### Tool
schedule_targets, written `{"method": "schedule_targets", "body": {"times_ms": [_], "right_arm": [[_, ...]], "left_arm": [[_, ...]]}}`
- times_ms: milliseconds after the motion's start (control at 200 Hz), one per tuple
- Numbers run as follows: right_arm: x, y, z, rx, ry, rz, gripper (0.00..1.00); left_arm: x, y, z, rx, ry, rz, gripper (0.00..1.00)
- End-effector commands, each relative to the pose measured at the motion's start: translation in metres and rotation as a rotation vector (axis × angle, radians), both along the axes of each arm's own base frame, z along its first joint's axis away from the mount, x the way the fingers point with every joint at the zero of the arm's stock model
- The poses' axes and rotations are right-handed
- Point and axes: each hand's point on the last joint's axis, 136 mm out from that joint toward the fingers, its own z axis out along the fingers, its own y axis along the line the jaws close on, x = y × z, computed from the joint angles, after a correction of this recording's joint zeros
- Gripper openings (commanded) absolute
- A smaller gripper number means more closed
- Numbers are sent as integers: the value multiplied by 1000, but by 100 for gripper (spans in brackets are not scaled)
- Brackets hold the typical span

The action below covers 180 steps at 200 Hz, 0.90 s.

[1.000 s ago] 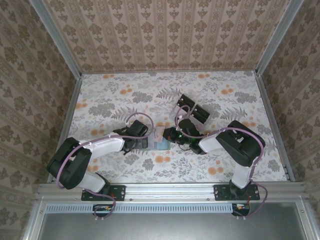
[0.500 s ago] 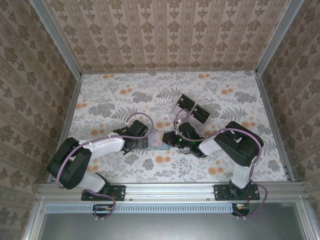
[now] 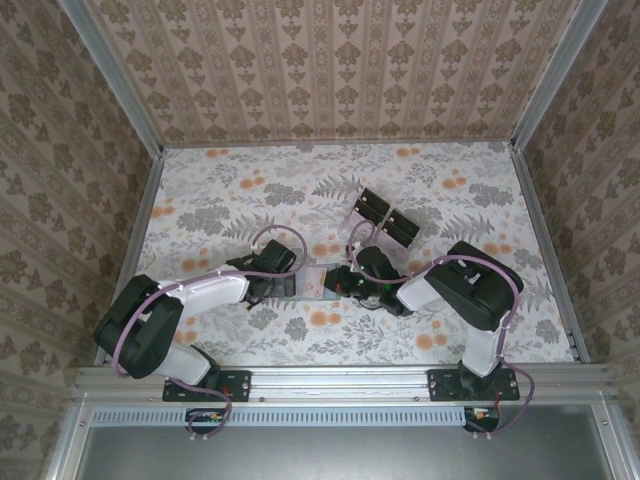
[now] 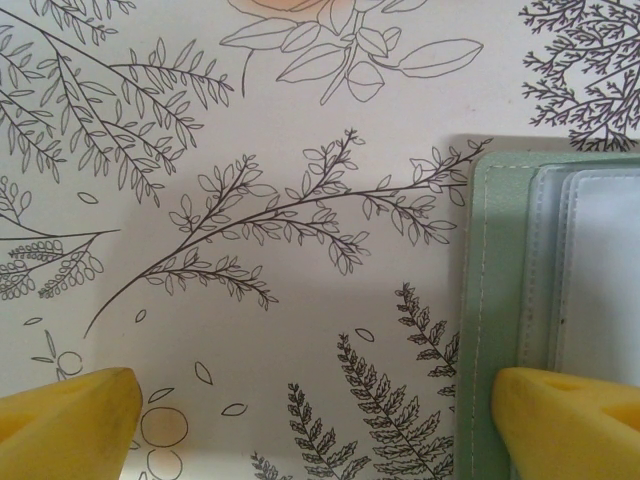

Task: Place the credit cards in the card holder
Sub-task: Insert the credit card into the card slot.

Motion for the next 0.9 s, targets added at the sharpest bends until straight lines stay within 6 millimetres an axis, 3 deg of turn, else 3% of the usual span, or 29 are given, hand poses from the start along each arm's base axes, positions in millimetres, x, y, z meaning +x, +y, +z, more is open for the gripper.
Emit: {"method": "schedule_targets", "body": {"times_ms": [0, 830, 895], "right_arm": [[-13, 3, -20, -34, 75, 45, 0], [-6, 28, -21, -86, 124, 117, 0], [-5, 27, -14, -100, 111, 125, 11]], "left_arm": [[-7, 11, -11, 48, 43, 5, 100], [-6, 5, -10, 28, 50, -7, 100], [-6, 5, -8, 23, 45, -6, 100]]}}
